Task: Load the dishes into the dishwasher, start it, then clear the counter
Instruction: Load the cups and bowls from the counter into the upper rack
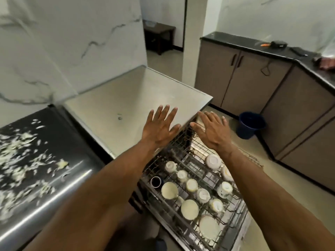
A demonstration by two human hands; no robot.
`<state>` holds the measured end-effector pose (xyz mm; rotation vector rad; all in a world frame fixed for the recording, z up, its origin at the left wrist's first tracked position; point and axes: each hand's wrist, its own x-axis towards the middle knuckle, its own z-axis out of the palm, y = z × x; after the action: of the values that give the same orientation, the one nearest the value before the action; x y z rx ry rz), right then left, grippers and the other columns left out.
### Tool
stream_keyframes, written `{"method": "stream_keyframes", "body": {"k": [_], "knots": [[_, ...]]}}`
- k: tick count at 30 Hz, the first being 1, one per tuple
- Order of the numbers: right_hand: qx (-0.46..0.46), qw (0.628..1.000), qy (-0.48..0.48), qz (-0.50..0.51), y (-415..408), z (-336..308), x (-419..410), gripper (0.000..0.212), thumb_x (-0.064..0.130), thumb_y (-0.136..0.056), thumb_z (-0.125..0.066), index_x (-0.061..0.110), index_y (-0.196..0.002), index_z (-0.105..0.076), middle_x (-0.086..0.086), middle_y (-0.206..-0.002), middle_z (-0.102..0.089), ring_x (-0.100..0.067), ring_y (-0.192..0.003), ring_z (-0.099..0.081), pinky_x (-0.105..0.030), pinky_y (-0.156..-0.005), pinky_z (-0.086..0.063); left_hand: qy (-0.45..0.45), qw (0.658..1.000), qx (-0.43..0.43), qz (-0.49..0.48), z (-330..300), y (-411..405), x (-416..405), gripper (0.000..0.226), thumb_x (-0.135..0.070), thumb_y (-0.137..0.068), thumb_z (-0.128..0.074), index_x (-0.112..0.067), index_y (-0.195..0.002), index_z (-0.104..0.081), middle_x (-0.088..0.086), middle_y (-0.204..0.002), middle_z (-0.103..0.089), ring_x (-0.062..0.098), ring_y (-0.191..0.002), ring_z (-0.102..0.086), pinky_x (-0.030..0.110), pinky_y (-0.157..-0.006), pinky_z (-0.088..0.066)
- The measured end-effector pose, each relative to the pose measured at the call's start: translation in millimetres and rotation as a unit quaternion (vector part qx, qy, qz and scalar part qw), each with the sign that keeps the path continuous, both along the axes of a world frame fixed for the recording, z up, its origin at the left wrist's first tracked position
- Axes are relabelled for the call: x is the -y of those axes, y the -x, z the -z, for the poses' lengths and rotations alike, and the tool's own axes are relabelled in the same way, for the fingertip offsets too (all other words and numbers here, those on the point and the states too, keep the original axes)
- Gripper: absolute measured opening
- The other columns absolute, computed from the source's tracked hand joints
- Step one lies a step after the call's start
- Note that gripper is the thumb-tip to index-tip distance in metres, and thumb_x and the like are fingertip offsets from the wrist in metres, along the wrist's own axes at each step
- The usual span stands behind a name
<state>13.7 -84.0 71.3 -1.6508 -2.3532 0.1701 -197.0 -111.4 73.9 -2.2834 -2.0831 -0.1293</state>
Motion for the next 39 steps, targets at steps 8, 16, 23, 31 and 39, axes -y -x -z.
{"method": "stream_keyframes", "body": {"k": [8, 16, 23, 31, 39], "knots": [[0.002, 0.993, 0.009, -0.117, 89.8, -9.8, 38.9, 0.076, 0.073, -0.091, -0.012, 0.029, -0.152, -0.022, -0.004, -0.16, -0.024, -0.022, -0.149, -0.013, -0.053, -0.12, -0.005, -0.015, 0.989, 0.018, -0.145, -10.3, 79.8, 90.6, 0.064, -0.061, -0.098, -0.012, -0.034, -0.154, 0.004, -0.003, -0.163, 0.003, 0.02, -0.15, 0.007, 0.044, -0.121, 0.004], [0.015, 0.974, -0.006, -0.224, 205.9, -15.2, 85.6, 0.078, 0.076, -0.09, -0.01, 0.029, -0.151, -0.025, 0.0, -0.158, -0.028, -0.02, -0.148, -0.017, -0.052, -0.119, -0.009, -0.052, 0.968, 0.031, -0.245, -15.5, 170.4, 171.9, 0.065, -0.061, -0.098, -0.016, -0.032, -0.154, -0.003, 0.0, -0.163, -0.004, 0.02, -0.15, 0.003, 0.045, -0.121, 0.003], [0.013, 0.951, -0.006, -0.309, 313.7, -10.6, 143.7, 0.088, 0.078, -0.081, -0.003, 0.029, -0.151, -0.028, 0.0, -0.157, -0.031, -0.019, -0.147, -0.021, -0.051, -0.118, -0.015, -0.064, 0.942, 0.038, -0.327, -6.5, 259.7, 260.8, 0.064, -0.059, -0.099, -0.019, -0.032, -0.155, -0.004, 0.0, -0.163, -0.004, 0.02, -0.15, 0.002, 0.043, -0.121, 0.001], [0.01, 0.912, 0.005, -0.41, 426.7, -2.4, 218.8, 0.084, 0.078, -0.086, -0.008, 0.029, -0.152, -0.026, 0.0, -0.158, -0.028, -0.019, -0.148, -0.017, -0.052, -0.119, -0.007, -0.064, 0.899, 0.057, -0.429, 8.2, 336.5, 365.6, 0.065, -0.06, -0.098, -0.016, -0.032, -0.154, -0.001, 0.001, -0.163, -0.002, 0.021, -0.15, 0.002, 0.043, -0.121, 0.002], [0.02, 0.862, 0.001, -0.507, 520.2, 6.2, 279.9, 0.091, 0.08, -0.082, 0.004, 0.029, -0.152, -0.024, -0.001, -0.158, -0.027, -0.019, -0.147, -0.019, -0.053, -0.119, -0.011, -0.079, 0.846, 0.078, -0.522, 20.9, 391.1, 450.4, 0.065, -0.058, -0.098, -0.021, -0.031, -0.155, -0.003, -0.002, -0.163, -0.003, 0.018, -0.15, 0.002, 0.042, -0.12, 0.0]]}}
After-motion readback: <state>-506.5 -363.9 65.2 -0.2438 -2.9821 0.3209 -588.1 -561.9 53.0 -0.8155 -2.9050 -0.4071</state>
